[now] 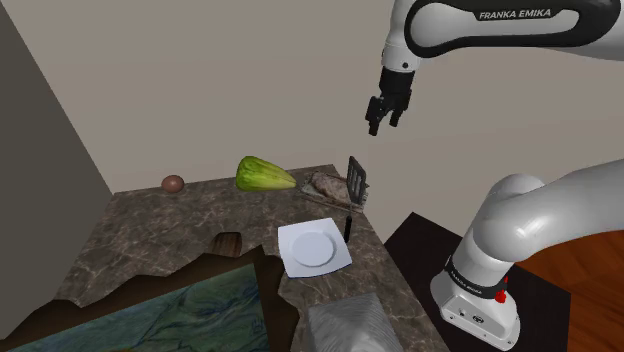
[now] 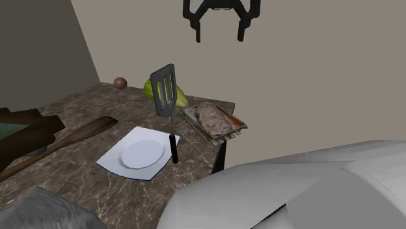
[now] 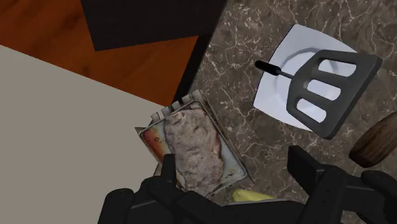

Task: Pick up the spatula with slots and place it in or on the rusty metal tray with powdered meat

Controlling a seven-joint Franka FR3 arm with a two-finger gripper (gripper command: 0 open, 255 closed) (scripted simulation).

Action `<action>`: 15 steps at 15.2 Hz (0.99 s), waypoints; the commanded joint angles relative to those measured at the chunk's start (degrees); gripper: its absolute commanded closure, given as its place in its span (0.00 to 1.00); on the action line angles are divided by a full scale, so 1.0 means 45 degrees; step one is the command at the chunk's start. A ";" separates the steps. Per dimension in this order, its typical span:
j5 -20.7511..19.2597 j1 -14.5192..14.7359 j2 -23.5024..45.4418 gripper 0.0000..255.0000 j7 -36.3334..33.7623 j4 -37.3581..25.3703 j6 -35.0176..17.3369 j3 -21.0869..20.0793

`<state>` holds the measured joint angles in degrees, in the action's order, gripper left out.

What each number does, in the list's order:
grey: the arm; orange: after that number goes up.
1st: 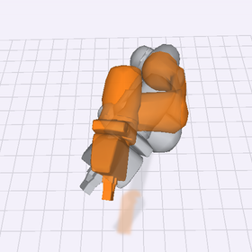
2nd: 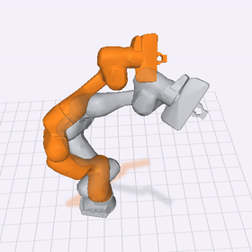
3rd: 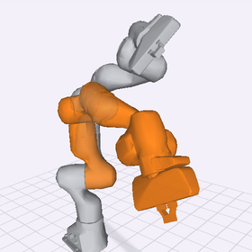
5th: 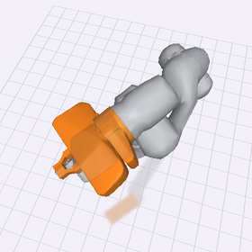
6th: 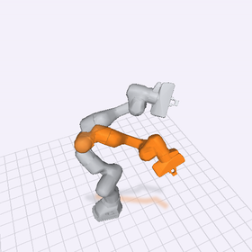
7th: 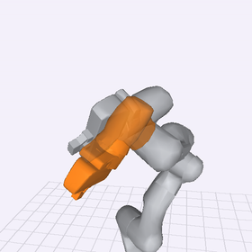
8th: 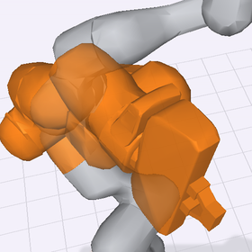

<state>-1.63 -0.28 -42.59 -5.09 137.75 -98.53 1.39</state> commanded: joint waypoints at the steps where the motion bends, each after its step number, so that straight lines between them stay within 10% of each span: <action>1: 0.0000 0.0000 0.0000 0.00 0.0000 0.0000 0.0000 0.0000; 15: 1.0001 -0.1505 0.6957 0.00 -0.4409 0.2148 0.1266 0.4091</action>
<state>39.11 -6.69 -12.36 -23.53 145.08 -93.01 18.94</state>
